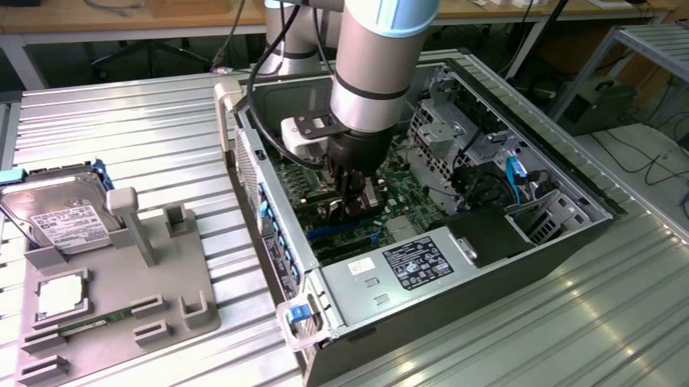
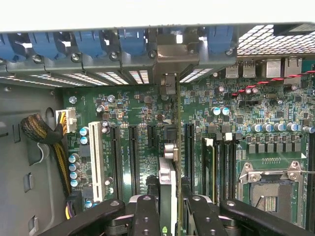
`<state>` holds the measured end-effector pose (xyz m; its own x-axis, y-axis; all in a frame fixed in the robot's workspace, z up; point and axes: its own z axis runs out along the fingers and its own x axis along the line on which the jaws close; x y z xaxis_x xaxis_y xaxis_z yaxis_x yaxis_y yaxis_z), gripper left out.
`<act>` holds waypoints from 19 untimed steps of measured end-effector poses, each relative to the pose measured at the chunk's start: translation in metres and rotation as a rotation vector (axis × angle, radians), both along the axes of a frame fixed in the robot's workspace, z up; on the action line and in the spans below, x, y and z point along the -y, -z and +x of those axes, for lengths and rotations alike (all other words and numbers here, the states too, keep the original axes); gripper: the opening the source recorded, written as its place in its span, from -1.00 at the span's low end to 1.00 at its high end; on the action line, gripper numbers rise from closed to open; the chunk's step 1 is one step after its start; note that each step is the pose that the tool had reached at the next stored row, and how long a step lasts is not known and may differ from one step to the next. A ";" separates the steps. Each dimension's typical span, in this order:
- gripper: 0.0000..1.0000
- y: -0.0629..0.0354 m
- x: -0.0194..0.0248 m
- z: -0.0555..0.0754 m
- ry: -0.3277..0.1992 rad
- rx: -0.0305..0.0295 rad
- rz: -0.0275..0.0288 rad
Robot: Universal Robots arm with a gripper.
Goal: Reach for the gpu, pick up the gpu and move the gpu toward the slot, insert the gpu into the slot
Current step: 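Insert the gpu into the slot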
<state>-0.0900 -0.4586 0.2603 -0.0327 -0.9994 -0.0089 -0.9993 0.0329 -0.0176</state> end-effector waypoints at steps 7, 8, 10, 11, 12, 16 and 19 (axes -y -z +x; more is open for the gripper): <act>-0.47 0.0001 0.0000 0.001 0.000 0.0001 0.0004; -0.47 0.0001 0.0000 0.001 0.000 0.0001 0.0005; -0.47 0.0000 0.0001 0.002 0.000 0.0000 0.0010; -0.47 -0.0001 0.0002 0.004 0.000 -0.0002 0.0012; -0.47 0.0000 0.0002 0.004 0.000 -0.0003 0.0013; -0.47 0.0000 0.0001 0.005 0.000 -0.0003 0.0014; -0.47 0.0002 -0.0006 0.005 0.000 -0.0003 -0.0008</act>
<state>-0.0853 -0.4581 0.2601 -0.0327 -0.9994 -0.0080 -0.9993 0.0328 -0.0174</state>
